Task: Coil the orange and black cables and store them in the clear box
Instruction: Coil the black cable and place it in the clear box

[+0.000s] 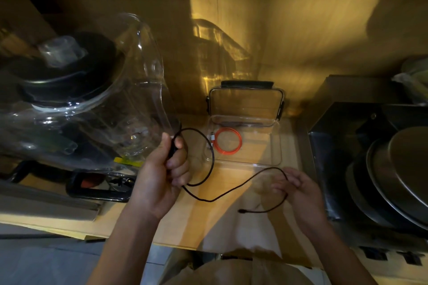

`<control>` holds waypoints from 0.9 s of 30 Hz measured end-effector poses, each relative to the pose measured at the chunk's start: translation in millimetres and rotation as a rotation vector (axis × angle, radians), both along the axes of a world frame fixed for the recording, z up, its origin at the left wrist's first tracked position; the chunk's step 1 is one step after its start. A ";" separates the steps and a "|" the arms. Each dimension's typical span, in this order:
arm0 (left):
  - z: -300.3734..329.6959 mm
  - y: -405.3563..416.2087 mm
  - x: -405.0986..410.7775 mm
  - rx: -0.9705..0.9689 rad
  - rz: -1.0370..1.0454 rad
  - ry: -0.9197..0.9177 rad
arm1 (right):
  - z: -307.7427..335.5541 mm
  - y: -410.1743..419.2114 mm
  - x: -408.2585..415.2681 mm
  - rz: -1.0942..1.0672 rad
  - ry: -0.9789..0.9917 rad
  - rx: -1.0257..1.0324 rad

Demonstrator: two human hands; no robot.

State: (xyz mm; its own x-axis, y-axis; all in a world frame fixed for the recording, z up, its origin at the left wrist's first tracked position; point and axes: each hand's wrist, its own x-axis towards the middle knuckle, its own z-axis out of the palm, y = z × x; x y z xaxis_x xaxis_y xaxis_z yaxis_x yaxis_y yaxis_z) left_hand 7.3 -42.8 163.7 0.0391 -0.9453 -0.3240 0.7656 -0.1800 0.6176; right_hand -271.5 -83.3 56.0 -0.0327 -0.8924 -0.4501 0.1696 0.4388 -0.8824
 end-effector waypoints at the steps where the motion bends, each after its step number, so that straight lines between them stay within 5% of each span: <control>1: -0.8 -0.1 -1.9 0.005 -0.010 -0.010 | 9.0 -2.2 2.5 -0.003 -0.055 -0.012; 12: -21.4 5.9 -13.2 0.028 -0.163 -0.140 | 68.0 -6.1 15.6 0.082 -0.424 -0.063; 21: -40.6 15.0 -15.7 0.081 -0.440 0.052 | 80.3 -2.9 19.8 0.124 -0.424 -0.129; 27: -43.7 16.6 -23.9 0.146 -0.588 -0.155 | 84.4 2.9 22.4 0.176 -0.400 -0.145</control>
State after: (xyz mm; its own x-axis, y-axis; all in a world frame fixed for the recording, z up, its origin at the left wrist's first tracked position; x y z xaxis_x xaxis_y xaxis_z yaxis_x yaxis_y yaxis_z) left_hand -16.7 -26.1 120.0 -0.4175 -0.7695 -0.4833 0.4163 -0.6347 0.6510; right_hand -249.1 -80.3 140.4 0.2760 -0.9234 -0.2669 0.4434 0.3687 -0.8170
